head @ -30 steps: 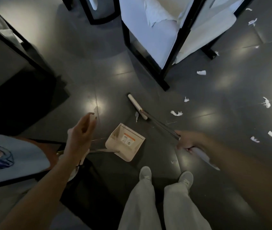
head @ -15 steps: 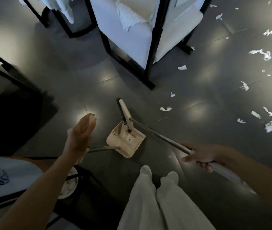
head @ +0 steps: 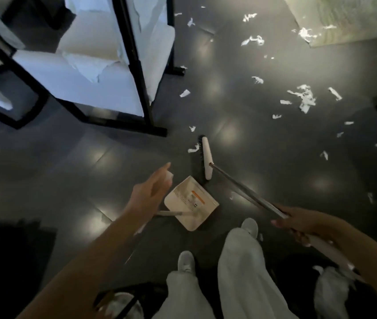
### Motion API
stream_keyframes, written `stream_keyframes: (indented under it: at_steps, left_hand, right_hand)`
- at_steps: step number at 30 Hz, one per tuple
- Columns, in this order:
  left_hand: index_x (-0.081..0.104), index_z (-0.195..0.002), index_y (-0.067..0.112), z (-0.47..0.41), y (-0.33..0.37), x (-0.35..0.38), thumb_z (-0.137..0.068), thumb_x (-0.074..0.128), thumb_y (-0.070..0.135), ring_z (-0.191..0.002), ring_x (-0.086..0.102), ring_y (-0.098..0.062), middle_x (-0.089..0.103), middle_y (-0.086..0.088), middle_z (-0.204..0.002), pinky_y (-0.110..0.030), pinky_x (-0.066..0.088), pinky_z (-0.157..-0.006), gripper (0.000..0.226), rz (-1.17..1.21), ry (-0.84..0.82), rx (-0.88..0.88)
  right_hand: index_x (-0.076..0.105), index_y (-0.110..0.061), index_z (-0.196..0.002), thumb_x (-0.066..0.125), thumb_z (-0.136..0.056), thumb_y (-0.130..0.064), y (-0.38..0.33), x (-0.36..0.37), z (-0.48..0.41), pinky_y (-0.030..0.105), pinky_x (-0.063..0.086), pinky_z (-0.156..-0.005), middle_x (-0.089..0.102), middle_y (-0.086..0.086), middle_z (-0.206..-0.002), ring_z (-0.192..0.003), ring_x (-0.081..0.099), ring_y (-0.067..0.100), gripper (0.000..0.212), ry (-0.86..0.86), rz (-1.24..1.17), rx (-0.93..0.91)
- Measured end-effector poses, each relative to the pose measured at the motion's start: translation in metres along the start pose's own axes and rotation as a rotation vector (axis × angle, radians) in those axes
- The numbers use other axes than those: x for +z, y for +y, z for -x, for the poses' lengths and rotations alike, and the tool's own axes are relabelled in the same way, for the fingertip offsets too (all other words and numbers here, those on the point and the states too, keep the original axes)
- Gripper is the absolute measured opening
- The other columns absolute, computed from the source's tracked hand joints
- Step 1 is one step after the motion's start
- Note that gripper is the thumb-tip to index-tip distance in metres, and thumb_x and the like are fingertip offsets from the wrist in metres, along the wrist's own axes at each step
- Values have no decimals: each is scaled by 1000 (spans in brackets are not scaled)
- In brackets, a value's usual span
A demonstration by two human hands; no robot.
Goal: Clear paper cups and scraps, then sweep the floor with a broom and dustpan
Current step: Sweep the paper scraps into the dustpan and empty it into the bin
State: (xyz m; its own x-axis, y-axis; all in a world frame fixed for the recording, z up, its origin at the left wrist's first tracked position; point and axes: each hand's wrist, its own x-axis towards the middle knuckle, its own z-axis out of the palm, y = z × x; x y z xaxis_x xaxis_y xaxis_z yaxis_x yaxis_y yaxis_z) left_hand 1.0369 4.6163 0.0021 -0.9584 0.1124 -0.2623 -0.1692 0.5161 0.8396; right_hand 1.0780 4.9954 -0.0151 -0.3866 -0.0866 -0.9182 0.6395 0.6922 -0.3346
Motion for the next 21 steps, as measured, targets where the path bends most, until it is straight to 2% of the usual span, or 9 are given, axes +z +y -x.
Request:
stream_keyframes:
  at_steps: [2,5,7,9,12,14,17,19,21]
  left_hand:
    - [30,-114,82,-3,0,6,-86,46,60,-79,60,13,60,10,-85,-9,46,-55,39,-52,-71,66]
    - [22,-123,80,-5,-7,22,-91,49,56,-99,60,-4,69,1,-102,-26,55,-74,48,-123,-182,128]
    - [17,-124,80,-7,-8,32,-91,51,53,-106,62,-12,62,6,-121,-29,50,-86,55,-175,-236,160]
    - [11,-122,82,-13,-8,41,-93,53,47,-104,57,-3,55,14,-121,-22,44,-86,62,-237,-249,194]
    - [11,-121,83,-28,-6,52,-95,55,35,-84,52,15,54,19,-110,-4,35,-75,70,-304,-169,216]
    - [15,-124,80,-36,-7,54,-95,56,31,-81,52,18,54,19,-109,-7,36,-77,70,-315,-109,226]
    - [19,-126,78,-41,-8,54,-96,55,31,-97,55,4,54,19,-115,-22,41,-87,66,-302,-84,219]
    - [23,-128,75,-41,-8,55,-96,56,31,-104,57,-5,59,13,-121,-24,42,-89,64,-308,-83,225]
    - [23,-129,74,-41,-8,55,-95,57,29,-105,61,-11,63,3,-125,-25,43,-89,65,-323,-75,246]
  right_hand:
    - [30,-28,-145,59,-95,-23,21,10,13,22,43,-40,57,-1,-48,-36,46,8,59,35,-86,17]
    - [28,-29,-148,60,-95,-19,45,18,30,24,42,-39,51,9,-57,-37,43,12,62,93,-188,64]
    - [26,-26,-148,60,-95,-18,55,21,38,24,42,-38,51,10,-55,-36,43,13,64,141,-185,90]
    - [24,-22,-150,59,-95,-17,62,25,41,24,43,-38,52,8,-52,-36,44,14,66,173,-184,103]
    - [18,-20,-152,57,-96,-14,65,32,33,25,44,-44,53,7,-53,-38,47,15,69,190,-169,128]
    - [12,-20,-154,57,-96,-15,60,44,21,24,44,-49,53,3,-69,-47,50,14,74,174,-85,157]
    - [10,-24,-154,57,-95,-19,49,71,6,22,47,-56,57,5,-98,-66,62,17,75,133,-3,181]
    - [10,-29,-153,57,-95,-20,48,88,7,22,48,-51,58,6,-89,-55,58,12,76,48,-57,170]
    - [19,-31,-152,58,-94,-19,49,99,18,21,47,-47,60,6,-80,-45,52,8,70,-30,-93,130]
